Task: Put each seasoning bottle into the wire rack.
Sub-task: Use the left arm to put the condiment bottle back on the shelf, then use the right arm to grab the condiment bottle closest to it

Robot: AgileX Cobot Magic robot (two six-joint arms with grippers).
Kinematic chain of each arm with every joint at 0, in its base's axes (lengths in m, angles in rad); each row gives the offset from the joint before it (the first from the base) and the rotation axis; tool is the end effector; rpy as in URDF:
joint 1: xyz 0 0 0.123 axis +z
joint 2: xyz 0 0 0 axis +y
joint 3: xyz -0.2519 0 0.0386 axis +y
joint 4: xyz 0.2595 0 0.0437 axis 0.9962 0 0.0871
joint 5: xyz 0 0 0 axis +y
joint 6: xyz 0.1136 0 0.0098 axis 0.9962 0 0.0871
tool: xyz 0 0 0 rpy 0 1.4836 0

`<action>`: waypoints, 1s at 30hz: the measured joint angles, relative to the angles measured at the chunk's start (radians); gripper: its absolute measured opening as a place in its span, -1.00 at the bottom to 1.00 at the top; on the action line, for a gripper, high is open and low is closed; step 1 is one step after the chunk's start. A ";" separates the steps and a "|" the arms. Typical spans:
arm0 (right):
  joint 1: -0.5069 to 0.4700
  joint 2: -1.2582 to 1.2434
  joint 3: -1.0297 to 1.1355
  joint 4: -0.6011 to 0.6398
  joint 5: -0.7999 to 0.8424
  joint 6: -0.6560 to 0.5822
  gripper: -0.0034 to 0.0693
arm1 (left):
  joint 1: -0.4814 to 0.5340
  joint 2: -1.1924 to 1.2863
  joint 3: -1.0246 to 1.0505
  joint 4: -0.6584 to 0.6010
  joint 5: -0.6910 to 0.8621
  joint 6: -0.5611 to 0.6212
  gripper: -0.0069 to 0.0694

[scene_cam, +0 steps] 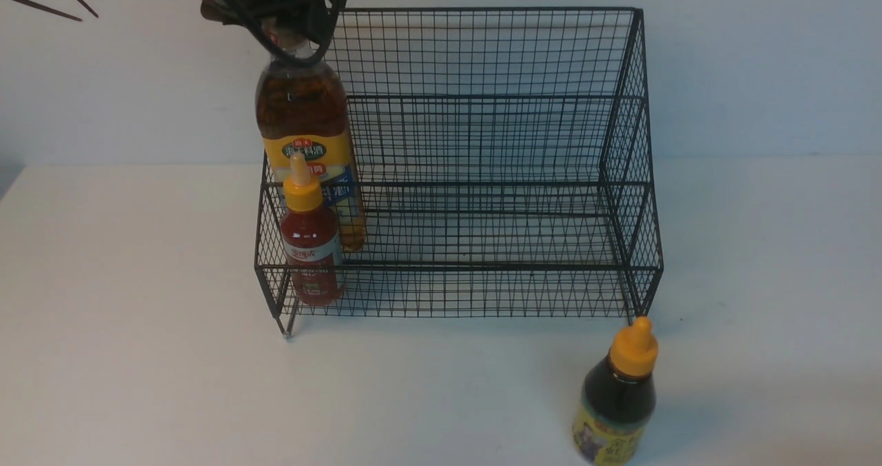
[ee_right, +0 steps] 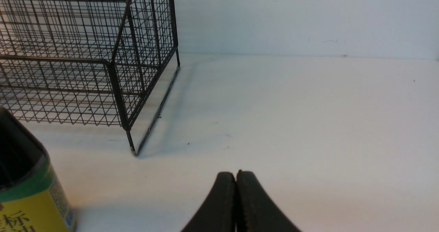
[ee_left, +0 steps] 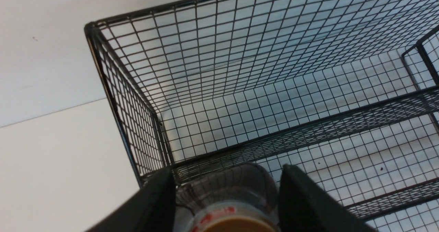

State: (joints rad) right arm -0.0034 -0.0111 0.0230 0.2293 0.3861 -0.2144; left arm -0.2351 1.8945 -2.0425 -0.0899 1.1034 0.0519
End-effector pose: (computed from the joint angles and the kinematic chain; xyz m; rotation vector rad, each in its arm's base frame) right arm 0.1162 0.0094 0.1655 -0.0572 1.8711 0.0769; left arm 0.4262 -0.1115 0.3443 0.3360 2.4203 -0.1977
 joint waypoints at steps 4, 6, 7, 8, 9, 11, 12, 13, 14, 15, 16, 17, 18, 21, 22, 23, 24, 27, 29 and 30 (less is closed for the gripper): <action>0.000 0.000 0.000 0.000 0.000 0.000 -0.93 | 0.000 -0.021 0.000 0.007 0.023 0.000 0.46; 0.000 0.000 0.000 0.000 0.000 0.000 -0.93 | 0.000 -0.035 0.000 0.007 0.028 0.000 0.51; 0.000 0.000 0.000 0.000 0.000 0.000 -0.93 | 0.000 -0.059 0.000 0.007 0.039 0.000 0.56; 0.000 0.000 0.000 0.000 0.000 0.000 -0.93 | 0.000 -0.062 0.000 0.007 0.041 0.000 0.56; 0.000 0.000 0.000 0.000 0.000 0.000 -0.93 | 0.000 -0.084 0.000 0.012 0.050 0.000 0.58; 0.000 0.000 0.000 0.000 0.000 0.000 -0.93 | 0.000 -0.106 0.000 0.024 0.054 0.000 0.58; 0.000 0.000 0.000 0.000 0.000 0.000 -0.93 | 0.000 -0.127 0.000 0.033 0.057 0.000 0.58; 0.000 0.000 0.000 0.000 0.000 0.000 -0.93 | 0.000 -0.152 0.000 0.043 0.068 0.000 0.58; 0.000 0.000 0.000 0.000 0.000 0.000 -0.93 | 0.000 -0.171 0.000 0.049 0.075 0.000 0.58; 0.000 0.000 0.000 0.000 0.000 0.000 -0.93 | 0.000 -0.191 0.000 0.053 0.078 0.000 0.58; 0.000 0.000 0.000 0.000 0.000 0.000 -0.93 | 0.000 -0.211 0.000 0.056 0.082 0.000 0.58; 0.000 0.000 0.000 0.000 0.000 0.000 -0.93 | 0.000 -0.232 0.000 0.058 0.089 0.000 0.58; 0.000 0.000 0.000 0.000 0.000 0.000 -0.93 | 0.000 -0.252 -0.001 0.060 0.101 0.000 0.57; 0.000 0.000 0.000 0.000 0.000 0.000 -0.93 | 0.000 -0.302 -0.002 0.063 0.133 0.000 0.51; 0.000 0.000 0.000 0.000 0.000 0.000 -0.93 | 0.000 -0.319 -0.002 0.064 0.145 0.000 0.46; 0.000 0.000 0.000 0.000 0.000 0.000 -0.93 | 0.000 -0.335 -0.002 0.069 0.155 0.000 0.37; 0.000 0.000 0.000 0.000 0.000 0.000 -0.93 | 0.000 -0.350 -0.002 0.072 0.158 0.000 0.28; 0.000 0.000 0.000 0.000 0.000 0.000 -0.93 | 0.000 -0.420 0.006 0.107 0.160 0.000 -0.20; 0.000 0.000 0.000 0.000 0.000 0.000 -0.93 | 0.000 -0.458 0.025 0.126 0.162 0.000 -0.45; 0.000 0.000 0.000 0.000 0.000 0.000 -0.93 | 0.000 -0.479 0.039 0.135 0.163 0.000 -0.57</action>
State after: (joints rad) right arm -0.0034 -0.0111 0.0230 0.2293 0.3861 -0.2144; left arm -0.2351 1.4152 -2.0039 0.0452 1.2669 0.0519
